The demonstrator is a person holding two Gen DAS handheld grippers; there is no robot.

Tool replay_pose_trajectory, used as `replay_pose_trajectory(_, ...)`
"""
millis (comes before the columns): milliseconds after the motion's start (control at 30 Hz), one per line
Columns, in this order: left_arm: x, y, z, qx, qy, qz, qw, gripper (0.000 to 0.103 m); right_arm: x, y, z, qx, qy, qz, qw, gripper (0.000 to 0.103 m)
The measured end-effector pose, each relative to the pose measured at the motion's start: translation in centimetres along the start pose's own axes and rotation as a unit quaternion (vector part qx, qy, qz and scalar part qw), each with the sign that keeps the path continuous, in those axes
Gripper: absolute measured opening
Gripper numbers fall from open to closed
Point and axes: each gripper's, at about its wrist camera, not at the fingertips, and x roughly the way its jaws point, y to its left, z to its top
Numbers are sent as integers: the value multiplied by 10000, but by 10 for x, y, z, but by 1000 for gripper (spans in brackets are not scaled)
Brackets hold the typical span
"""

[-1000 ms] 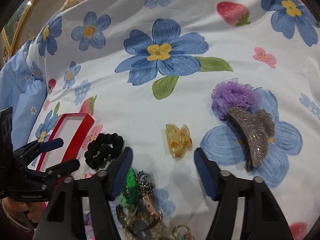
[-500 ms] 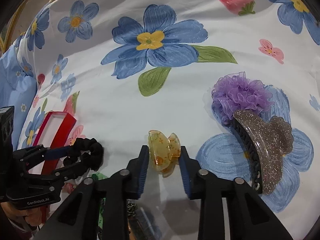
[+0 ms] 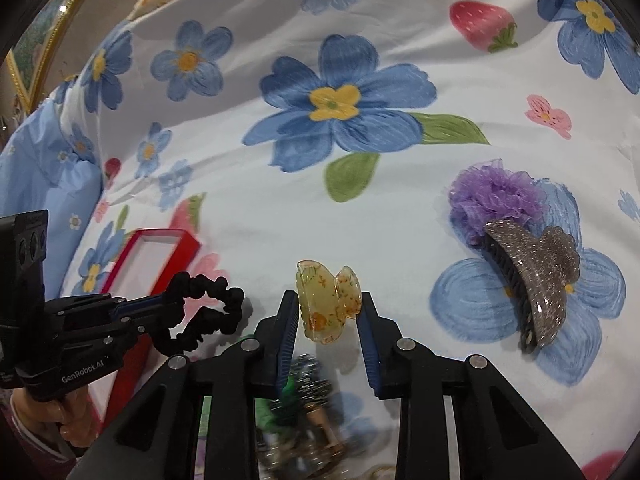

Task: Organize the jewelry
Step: 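Carry both items into the red box and open both tools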

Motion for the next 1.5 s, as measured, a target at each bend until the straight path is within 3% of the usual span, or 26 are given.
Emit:
replay_pose_trajectory(433,-71,55,-26,-629,-530,55,9966,9,-3,75,-6,-433,10,527,9977,30)
replay_pose_trajectory(700,-89,88,-40,-916,-651,198,9935,9,8,115,-6,-672,102,758,9948,30)
replay_pose_trajectory(1100,-89,142,-50,-1419,-731,360,9865,9,40,169,-3,-1026,326,1017,9890,30)
replay_pose_trajectory(1500,-50,203,-50,-2065,-493,245,9769,9,107,210,-1,-1523,764,817,9820,30)
